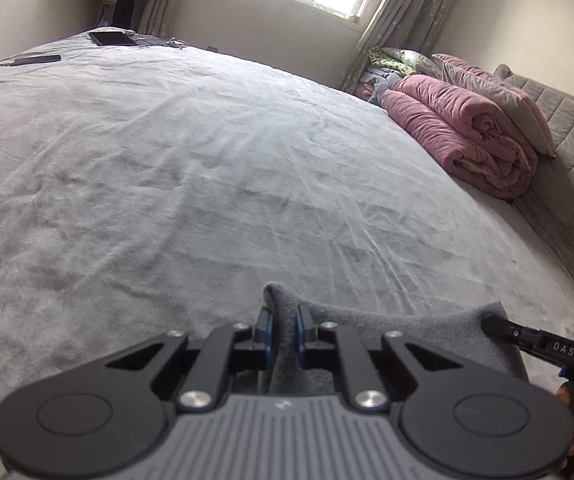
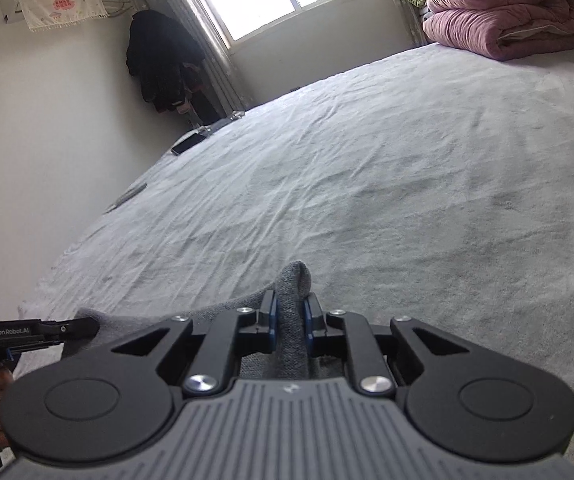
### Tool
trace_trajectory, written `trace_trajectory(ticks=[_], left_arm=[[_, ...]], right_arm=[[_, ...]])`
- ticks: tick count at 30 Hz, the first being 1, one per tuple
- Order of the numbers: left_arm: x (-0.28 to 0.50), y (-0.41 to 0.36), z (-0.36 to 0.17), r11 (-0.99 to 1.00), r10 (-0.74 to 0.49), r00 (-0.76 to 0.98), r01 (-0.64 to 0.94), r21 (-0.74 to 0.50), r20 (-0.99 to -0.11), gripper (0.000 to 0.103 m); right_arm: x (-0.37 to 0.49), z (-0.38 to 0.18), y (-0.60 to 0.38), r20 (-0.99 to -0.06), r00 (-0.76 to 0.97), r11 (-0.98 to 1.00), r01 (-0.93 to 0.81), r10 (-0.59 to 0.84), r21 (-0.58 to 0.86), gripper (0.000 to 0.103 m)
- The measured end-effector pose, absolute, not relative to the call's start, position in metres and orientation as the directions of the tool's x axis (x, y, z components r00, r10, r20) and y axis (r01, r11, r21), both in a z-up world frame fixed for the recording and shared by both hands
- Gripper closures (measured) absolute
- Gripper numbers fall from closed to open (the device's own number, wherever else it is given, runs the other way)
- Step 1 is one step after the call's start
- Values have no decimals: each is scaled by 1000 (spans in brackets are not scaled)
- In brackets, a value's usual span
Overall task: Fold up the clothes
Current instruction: 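Lay the folded sweater down with both grippers and open them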
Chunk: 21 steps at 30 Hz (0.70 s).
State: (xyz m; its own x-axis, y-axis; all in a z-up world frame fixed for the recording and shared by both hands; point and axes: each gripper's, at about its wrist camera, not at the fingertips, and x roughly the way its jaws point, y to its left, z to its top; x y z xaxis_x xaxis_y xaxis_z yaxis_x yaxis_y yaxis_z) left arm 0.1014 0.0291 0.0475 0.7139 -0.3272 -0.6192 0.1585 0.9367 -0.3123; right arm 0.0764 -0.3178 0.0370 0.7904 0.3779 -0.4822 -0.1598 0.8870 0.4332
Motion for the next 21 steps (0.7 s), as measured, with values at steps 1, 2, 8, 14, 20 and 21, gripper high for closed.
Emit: trace_trajectory(ticks=[1, 2, 8, 14, 20, 21], left_arm=[[102, 26, 44, 943, -313, 712, 156, -292, -629, 92], [102, 22, 41, 951, -296, 713, 157, -267, -635, 92], [99, 14, 39, 966, -256, 723, 180, -183, -641, 84], [101, 30, 52, 974, -218, 747, 127, -187, -628, 69], [88, 35, 71, 978, -195, 792, 113, -176, -578, 69], [85, 32, 73, 976, -208, 792, 126, -179, -574, 70]], right_arm=[[78, 32, -316, -502, 785, 896, -148, 364, 419, 88], [78, 28, -313, -513, 782, 905, -146, 353, 400, 88], [74, 25, -299, -528, 793, 941, -161, 302, 297, 84], [72, 40, -299, -534, 805, 958, -143, 259, 249, 68], [62, 60, -290, -505, 833, 971, -151, 226, 186, 65], [59, 63, -288, -507, 828, 968, -160, 237, 191, 65]])
